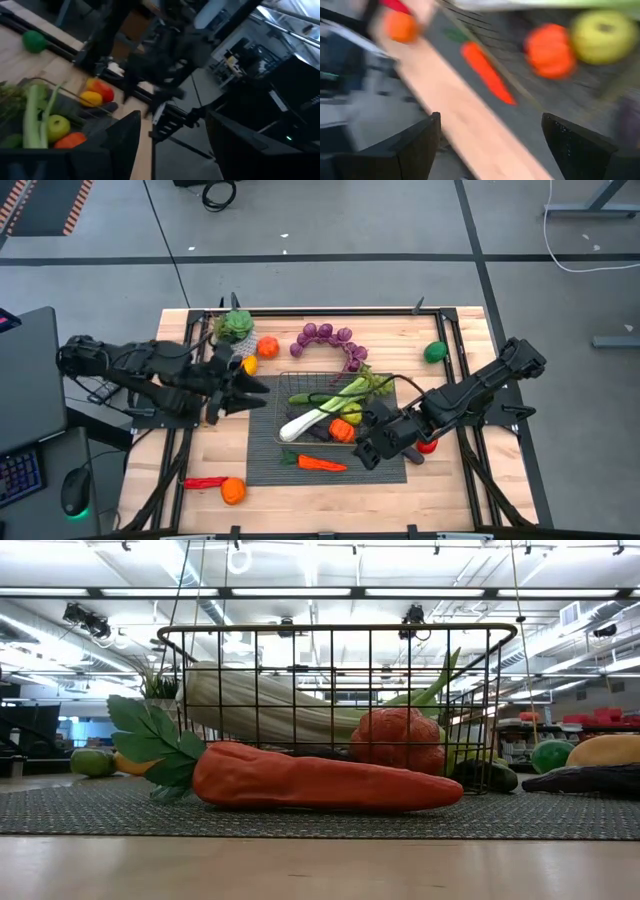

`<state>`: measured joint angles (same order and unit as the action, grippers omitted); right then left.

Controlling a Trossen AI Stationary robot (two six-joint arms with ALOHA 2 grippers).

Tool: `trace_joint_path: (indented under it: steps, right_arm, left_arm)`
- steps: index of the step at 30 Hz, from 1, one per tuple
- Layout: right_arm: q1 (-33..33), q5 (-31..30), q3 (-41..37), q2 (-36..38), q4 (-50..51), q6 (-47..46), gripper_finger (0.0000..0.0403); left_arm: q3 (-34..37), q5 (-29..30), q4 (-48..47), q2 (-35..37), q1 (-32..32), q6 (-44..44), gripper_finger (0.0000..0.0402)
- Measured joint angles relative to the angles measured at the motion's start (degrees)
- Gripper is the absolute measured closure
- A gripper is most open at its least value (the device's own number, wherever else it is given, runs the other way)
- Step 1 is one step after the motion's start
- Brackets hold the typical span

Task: Build produce basket
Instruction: Put the purple eggplant into the gold wire basket

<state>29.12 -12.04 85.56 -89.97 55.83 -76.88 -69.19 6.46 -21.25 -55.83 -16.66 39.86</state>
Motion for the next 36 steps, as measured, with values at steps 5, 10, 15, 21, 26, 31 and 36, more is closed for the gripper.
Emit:
trace_joint_path:
  steps: [5, 10, 15, 21, 26, 31, 36]
  right_arm:
    - [0.41, 2.24, -0.04, 0.08, 17.02, -4.78, 0.0054]
    - [3.82, 6.11, -0.96, 0.04, 23.05, -4.11, 0.0054]
    - [7.01, 7.52, -6.30, 0.00, 20.79, -5.51, 0.0054]
    - [8.05, 14.44, -15.24, -0.05, 12.18, -5.49, 0.0054]
    - [8.04, 14.38, -20.33, -0.05, 6.40, -5.39, 0.0054]
    - [7.68, 14.41, -25.48, -0.05, 3.96, -5.32, 0.0054]
    - [7.14, 15.10, -30.97, -0.05, -3.83, -5.41, 0.0054]
  left_arm:
    - [0.00, 1.47, 0.22, 0.02, -3.16, 0.02, 0.0187]
    - [0.00, 2.66, -0.07, 0.00, -4.25, -0.02, 0.0198]
    - [0.00, 7.15, -0.09, 0.00, -4.15, -0.68, 0.0205]
    - [0.09, 10.27, -0.13, -0.86, -3.66, -1.51, 0.0204]
    - [0.08, 10.34, 0.05, -1.37, -3.66, -0.98, 0.0209]
    - [0.02, 10.31, -0.33, -1.86, -4.16, 0.33, 0.0211]
    - [0.02, 10.32, -0.40, -2.66, -4.09, 1.54, 0.0212]
